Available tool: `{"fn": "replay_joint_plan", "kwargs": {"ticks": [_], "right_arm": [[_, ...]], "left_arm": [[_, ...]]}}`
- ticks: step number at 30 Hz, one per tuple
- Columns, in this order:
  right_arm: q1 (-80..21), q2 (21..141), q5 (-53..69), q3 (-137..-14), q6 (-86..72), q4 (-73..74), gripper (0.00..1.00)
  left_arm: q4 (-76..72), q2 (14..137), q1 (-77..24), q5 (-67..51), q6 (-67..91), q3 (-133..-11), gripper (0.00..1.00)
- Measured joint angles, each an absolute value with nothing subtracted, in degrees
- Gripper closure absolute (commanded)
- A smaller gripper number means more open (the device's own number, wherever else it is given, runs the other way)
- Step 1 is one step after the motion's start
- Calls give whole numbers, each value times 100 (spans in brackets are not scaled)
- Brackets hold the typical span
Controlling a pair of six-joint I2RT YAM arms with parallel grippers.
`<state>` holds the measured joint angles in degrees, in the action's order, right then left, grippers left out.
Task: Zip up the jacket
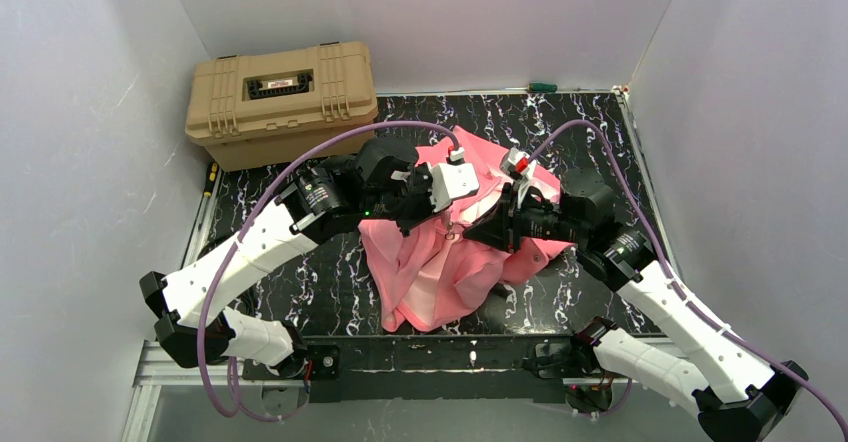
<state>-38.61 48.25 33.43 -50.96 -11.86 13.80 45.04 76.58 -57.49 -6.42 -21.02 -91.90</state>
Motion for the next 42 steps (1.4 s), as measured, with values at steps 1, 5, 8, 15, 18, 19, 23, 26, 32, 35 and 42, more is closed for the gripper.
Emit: {"fn": "replay_joint_plan", "kwargs": {"ticks": [1,5,8,15,18,19,23,26,32,35,42], "right_arm": [[-3861,4818,3336,-5078,-1190,1363,99],[-3861,4797,3312,-5074,-1164,1376,99],[-3861,4794,3306,-5072,-1096,1428,99],[-3861,4794,3295,-5072,-963,1662,99],[-3861,4794,3295,-5072,-947,1660,99],[-3861,4794,3295,-5072,-947,1658,99],[-3861,4794,3293,-5072,-972,1614,99],[-3861,4794,3293,-5072,-1024,1525,99],[-3861,4794,3297,-5072,-1092,1372,99],[-3861,4794,3295,-5072,-1127,1339,99],[-3861,4794,3295,-5072,-1177,1332,99]], "left_arm": [[4504,7658,-5749,-639,-2102,-9190,100],[4506,7658,-5749,-622,-2102,-9198,100],[4506,7660,-5749,-580,-2097,-9236,100],[4501,7660,-5749,-504,-2086,-9295,100],[4501,7662,-5749,-504,-2082,-9295,100],[4501,7662,-5749,-504,-2082,-9295,100],[4501,7662,-5749,-504,-2080,-9295,100],[4501,7662,-5749,-493,-2080,-9295,100],[4501,7664,-5749,-486,-2080,-9295,100],[4501,7664,-5749,-484,-2080,-9295,100],[4501,7664,-5749,-484,-2080,-9295,100]]}}
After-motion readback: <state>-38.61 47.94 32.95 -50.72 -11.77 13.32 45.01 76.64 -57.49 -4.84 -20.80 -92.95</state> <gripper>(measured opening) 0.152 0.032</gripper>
